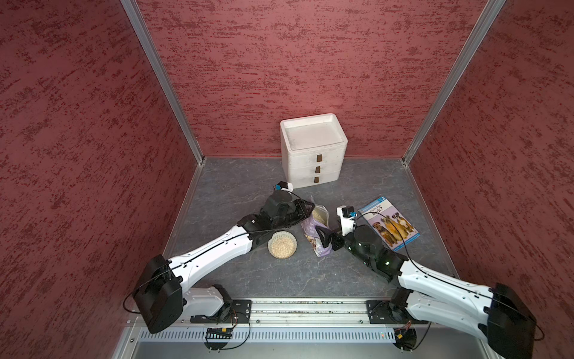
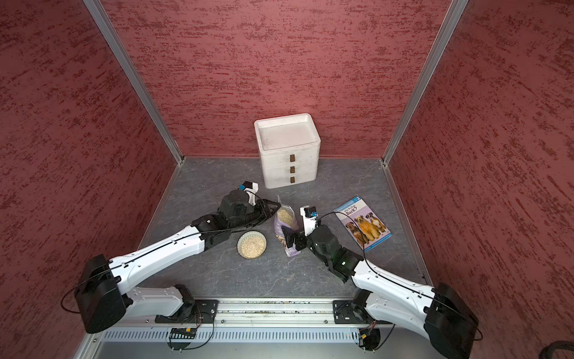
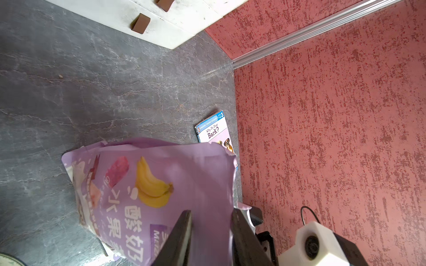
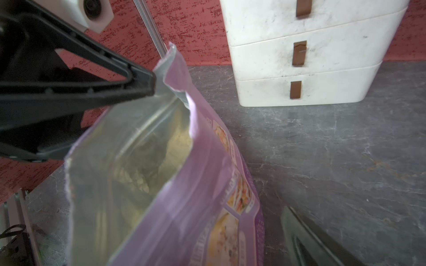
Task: Pour the oats into the breakfast bowl
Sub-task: Place the oats bag at the center of the board, then close the oats bag at the center of the board.
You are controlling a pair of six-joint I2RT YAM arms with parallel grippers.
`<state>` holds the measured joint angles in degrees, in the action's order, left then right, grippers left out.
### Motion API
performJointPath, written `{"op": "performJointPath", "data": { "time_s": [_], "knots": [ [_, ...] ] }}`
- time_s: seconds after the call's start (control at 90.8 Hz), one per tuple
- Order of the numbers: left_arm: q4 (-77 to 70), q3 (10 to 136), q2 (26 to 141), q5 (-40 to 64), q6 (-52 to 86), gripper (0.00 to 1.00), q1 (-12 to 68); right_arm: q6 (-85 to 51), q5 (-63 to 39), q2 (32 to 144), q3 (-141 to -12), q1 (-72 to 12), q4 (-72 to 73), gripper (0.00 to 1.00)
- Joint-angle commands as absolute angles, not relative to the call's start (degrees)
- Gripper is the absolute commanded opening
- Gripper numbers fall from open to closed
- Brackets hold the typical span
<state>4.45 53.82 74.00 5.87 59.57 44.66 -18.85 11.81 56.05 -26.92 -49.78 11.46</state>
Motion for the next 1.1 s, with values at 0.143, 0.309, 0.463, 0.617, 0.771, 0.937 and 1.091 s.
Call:
{"op": "performJointPath", "data": {
  "time_s": [0.143,0.309,0.463,0.617,0.771,0.937,1.091],
  "knots": [
    [4.1,57.1,74.8,5.9,60.3,0.18,45.0,-15.9,17.8,58.6,-35.4,-52.0,2.3,0.97],
    [7.3,59.4,75.7,3.8,60.2,0.08,45.0,-15.1,18.5,60.9,-38.9,-53.0,1.4,0.92],
    [8.1,60.7,76.4,3.0,60.1,0.00,45.1,-13.6,20.6,64.0,-42.4,-53.6,-1.3,0.81],
    [10.7,62.3,77.1,1.2,60.1,0.00,45.1,-11.7,22.5,66.7,-44.7,-54.5,-4.4,0.54],
    [12.4,63.2,75.6,-3.1,58.4,0.00,44.7,-9.3,26.8,66.9,-46.6,-55.4,-7.5,0.12],
    [10.8,61.5,72.8,-2.0,55.0,0.34,42.0,-5.4,28.7,66.7,-51.0,-55.4,-12.4,0.00],
    [10.2,58.2,70.1,1.0,52.3,0.45,39.5,-5.4,29.8,64.7,-51.8,-55.3,-12.5,0.00]
  ]
}}
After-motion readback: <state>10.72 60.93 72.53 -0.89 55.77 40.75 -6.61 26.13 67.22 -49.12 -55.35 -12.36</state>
